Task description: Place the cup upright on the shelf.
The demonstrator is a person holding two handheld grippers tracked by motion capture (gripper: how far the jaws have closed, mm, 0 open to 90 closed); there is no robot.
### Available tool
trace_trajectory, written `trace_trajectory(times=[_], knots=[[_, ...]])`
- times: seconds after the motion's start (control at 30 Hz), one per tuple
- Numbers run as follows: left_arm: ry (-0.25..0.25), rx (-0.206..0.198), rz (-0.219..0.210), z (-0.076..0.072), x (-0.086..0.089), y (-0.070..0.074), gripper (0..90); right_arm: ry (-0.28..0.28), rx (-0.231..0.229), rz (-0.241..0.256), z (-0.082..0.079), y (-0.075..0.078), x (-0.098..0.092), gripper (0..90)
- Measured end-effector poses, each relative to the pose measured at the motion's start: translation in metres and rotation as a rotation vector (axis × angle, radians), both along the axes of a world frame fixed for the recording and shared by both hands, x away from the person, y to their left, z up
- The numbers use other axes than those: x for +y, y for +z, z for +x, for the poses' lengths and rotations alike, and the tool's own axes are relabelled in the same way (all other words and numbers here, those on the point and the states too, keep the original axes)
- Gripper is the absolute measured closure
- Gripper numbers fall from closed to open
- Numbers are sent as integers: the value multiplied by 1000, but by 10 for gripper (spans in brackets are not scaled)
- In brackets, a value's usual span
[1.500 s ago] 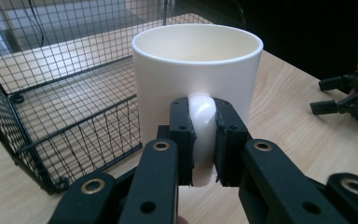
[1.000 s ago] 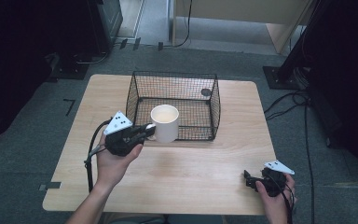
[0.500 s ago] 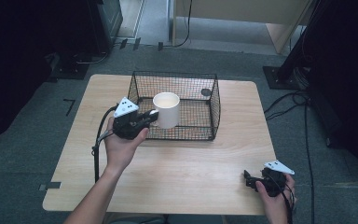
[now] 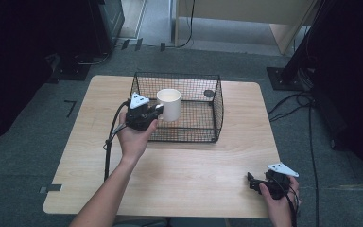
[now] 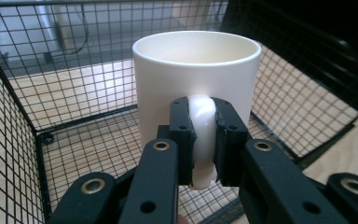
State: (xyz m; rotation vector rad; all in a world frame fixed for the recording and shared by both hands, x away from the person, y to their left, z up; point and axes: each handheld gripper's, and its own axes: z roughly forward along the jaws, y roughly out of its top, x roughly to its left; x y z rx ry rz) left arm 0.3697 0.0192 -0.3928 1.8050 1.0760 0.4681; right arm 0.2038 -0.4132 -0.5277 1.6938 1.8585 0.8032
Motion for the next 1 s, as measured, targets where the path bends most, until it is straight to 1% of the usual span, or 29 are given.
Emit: trace_trajectory(times=[0.13, 0.23, 0.27, 0.3, 0.33, 0.37, 0.47, 0.5, 0.53, 0.57, 0.67, 0.77, 0.9, 0.93, 1.0], knots=[[16, 14, 46, 8, -6, -8, 811, 0, 0, 0, 0, 0, 0, 0], [21, 45, 76, 14, -11, -14, 810, 0, 0, 0, 0, 0, 0, 0], [21, 45, 76, 14, -11, -14, 810, 0, 0, 0, 0, 0, 0, 0], [26, 52, 87, 15, -13, -16, 810, 0, 0, 0, 0, 0, 0, 0], [30, 63, 121, 18, -17, -19, 810, 0, 0, 0, 0, 0, 0, 0], [31, 68, 132, 20, -19, -21, 810, 0, 0, 0, 0, 0, 0, 0], [33, 96, 148, 25, -22, -25, 810, 0, 0, 0, 0, 0, 0, 0], [33, 96, 148, 25, -22, -25, 810, 0, 0, 0, 0, 0, 0, 0], [29, 111, 169, 27, -25, -27, 810, 0, 0, 0, 0, 0, 0, 0], [28, 118, 181, 28, -25, -28, 810, 0, 0, 1, 0, 0, 0, 0], [34, 140, 197, 30, -27, -32, 809, 0, 0, 0, 0, 0, 0, 0], [40, 148, 196, 31, -26, -32, 808, 0, 0, 1, 0, 0, 0, 0], [34, 165, 199, 32, -26, -31, 805, 0, 0, 0, 0, 0, 0, 0], [31, 172, 206, 32, -25, -31, 797, 0, 0, 0, 0, 0, 0, 0], [32, 174, 203, 31, -24, -31, 763, 0, 0, 0, 0, 0, 0, 0]])
